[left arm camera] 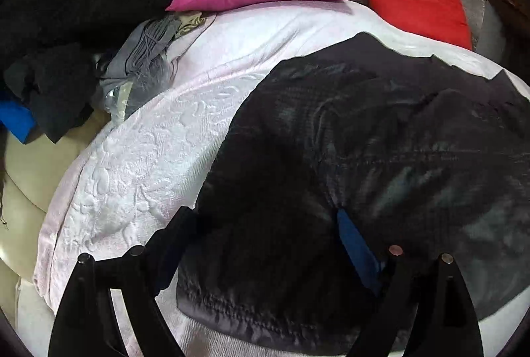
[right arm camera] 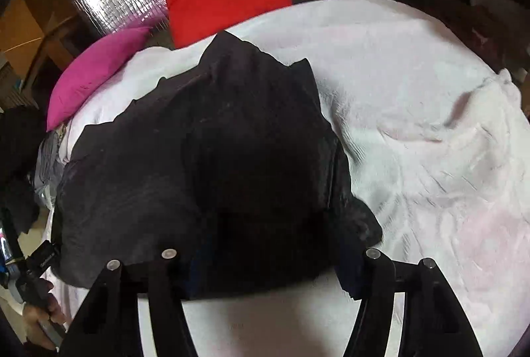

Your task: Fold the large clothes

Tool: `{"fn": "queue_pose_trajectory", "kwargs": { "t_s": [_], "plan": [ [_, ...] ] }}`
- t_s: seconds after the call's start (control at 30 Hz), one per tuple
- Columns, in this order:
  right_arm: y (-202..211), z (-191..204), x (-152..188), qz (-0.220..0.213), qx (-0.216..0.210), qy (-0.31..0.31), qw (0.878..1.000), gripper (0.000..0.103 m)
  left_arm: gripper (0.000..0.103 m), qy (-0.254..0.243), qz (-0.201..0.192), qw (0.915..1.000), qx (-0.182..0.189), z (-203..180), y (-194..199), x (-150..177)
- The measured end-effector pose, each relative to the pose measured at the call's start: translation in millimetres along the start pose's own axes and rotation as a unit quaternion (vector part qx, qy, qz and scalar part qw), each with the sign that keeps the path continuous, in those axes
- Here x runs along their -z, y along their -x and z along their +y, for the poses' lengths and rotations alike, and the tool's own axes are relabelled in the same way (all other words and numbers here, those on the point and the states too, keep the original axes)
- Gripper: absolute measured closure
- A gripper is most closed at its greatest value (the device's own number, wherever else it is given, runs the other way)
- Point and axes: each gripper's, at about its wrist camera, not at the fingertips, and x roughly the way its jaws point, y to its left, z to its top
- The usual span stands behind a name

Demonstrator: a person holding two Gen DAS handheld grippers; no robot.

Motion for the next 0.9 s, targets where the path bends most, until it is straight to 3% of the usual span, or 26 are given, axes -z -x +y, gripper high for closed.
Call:
{"fn": "queue_pose_trajectory", "kwargs": {
  "t_s": [0.1, 0.27, 0.33, 0.4, 0.5, 0.6, 0.73, 0.9],
  "plan": [
    [20.9, 1.1, 7.3, -0.029, -0.034, -0.017, 0.999, 0.037, 0.015, 0.01, -0.026, 0.9994, 0.02, 1.7, 18.7, -1.0],
    [45.0, 42.8, 15.8, -0.083, -0.105, 0.046, 0.99, 0.038, 0.015, 0.021, -0.055, 0.9939, 0.093, -4.2, 39.4, -0.5],
    [36.2, 60.8, 20.5, -0.072, -0.119, 0.07, 0.988, 0.044, 0.015, 0.002, -0.048, 0.992, 0.117, -16.0, 38.0, 2.3],
    [13.6, 76.0, 22.9, -0.036, -0.137, 0.076, 0.987, 0.05, 0.015, -0.016, -0.03, 0.9928, 0.115, -29.1, 29.1, 6.5],
    [-36.8, 85.6, 31.0, 0.047, -0.103, 0.076, 0.991, 0.056, 0.014, -0.04, 0.008, 0.9943, 0.098, -43.2, 5.3, 12.3],
    [-35.2, 83.4, 25.5, 0.05, -0.12, 0.056, 0.99, 0.056, 0.014, -0.051, 0.0, 0.9947, 0.089, -45.6, 9.1, 10.0],
    [-14.1, 64.3, 18.8, 0.036, -0.161, 0.024, 0.986, 0.056, 0.014, -0.028, -0.007, 0.9933, 0.112, -31.0, 18.8, 11.0],
    [7.0, 23.2, 13.2, 0.028, -0.215, -0.054, 0.975, 0.042, 0.014, 0.017, -0.004, 0.9865, 0.163, 1.7, 31.8, 24.2]
  ]
}}
